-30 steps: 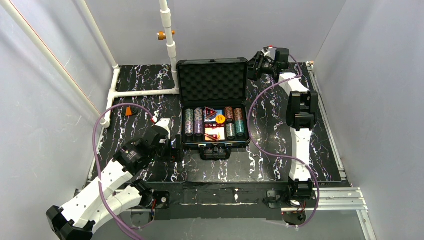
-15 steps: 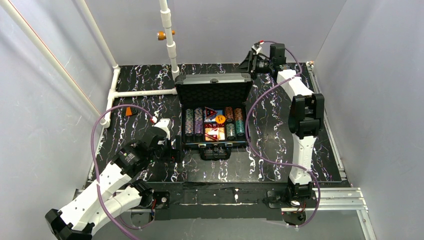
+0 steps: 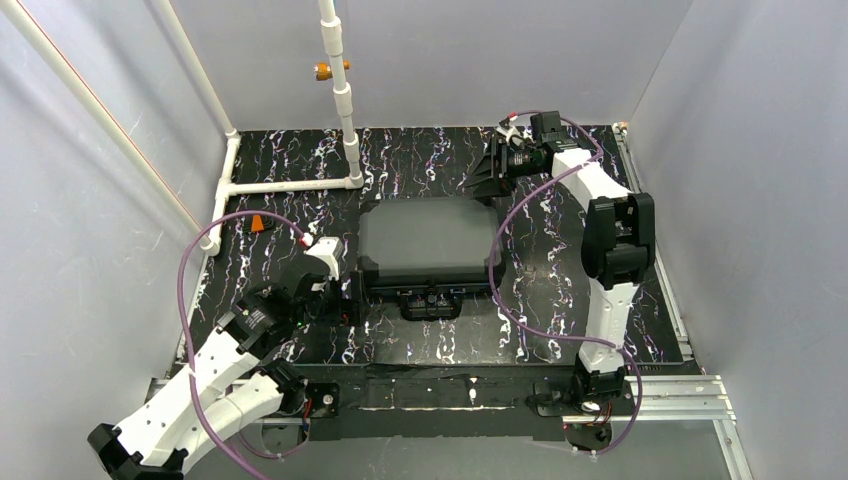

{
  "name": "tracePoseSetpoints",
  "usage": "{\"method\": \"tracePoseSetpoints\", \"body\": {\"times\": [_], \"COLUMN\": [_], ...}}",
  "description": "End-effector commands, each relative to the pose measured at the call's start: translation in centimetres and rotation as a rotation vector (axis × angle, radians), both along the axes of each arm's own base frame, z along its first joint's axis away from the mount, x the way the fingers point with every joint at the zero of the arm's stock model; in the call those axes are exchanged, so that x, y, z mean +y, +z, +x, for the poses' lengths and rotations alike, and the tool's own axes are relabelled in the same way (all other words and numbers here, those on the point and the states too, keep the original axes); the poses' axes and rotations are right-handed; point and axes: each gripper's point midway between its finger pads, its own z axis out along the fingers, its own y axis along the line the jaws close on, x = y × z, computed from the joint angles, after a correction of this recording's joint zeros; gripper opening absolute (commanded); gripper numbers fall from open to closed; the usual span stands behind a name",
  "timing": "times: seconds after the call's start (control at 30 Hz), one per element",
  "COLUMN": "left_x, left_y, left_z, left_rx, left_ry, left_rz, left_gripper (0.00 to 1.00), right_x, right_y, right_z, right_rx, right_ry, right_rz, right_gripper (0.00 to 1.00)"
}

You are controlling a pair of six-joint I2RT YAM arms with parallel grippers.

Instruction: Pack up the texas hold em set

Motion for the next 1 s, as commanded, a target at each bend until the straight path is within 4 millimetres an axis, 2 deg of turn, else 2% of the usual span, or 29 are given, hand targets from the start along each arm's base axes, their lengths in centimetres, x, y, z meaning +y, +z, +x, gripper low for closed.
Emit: {"method": "tracePoseSetpoints", "body": {"times": [0.0, 0.2, 0.63, 0.8, 0.97], "left_x": [0.0, 0.0, -0.7, -1.3, -2.0], "left_y": [0.1, 0.1, -0.9, -1.8, -2.6], "left_z": [-0.4, -0.4, -0.2, 0.5, 1.4], "left_rx": [-0.006, -0.01, 0.037, 0.058, 0.065], "left_ry": [-0.017, -0.012, 0.01, 0.034, 0.046], "left_rz": [-0.017, -0.021, -0.037, -0.042, -0.042], "left_gripper": [0.84, 0.84, 0.83, 0.81, 0.79], "right_x": [-0.3, 0.1, 1.9, 1.8, 1.6], "right_y": [2.0, 1.3, 1.8, 0.2, -2.6], "right_z": [-1.9, -3.7, -8.4, -9.6, -11.6], "right_rx": [-0.073, -0.076, -0.191, -0.189, -0.146], "right_ry": [0.017, 0.028, 0.059, 0.032, 0.051], "right_rz": [-0.029, -0.103, -0.296, -0.34, -0.374], "right_gripper": [0.67, 0.67, 0.68, 0.67, 0.67]}}
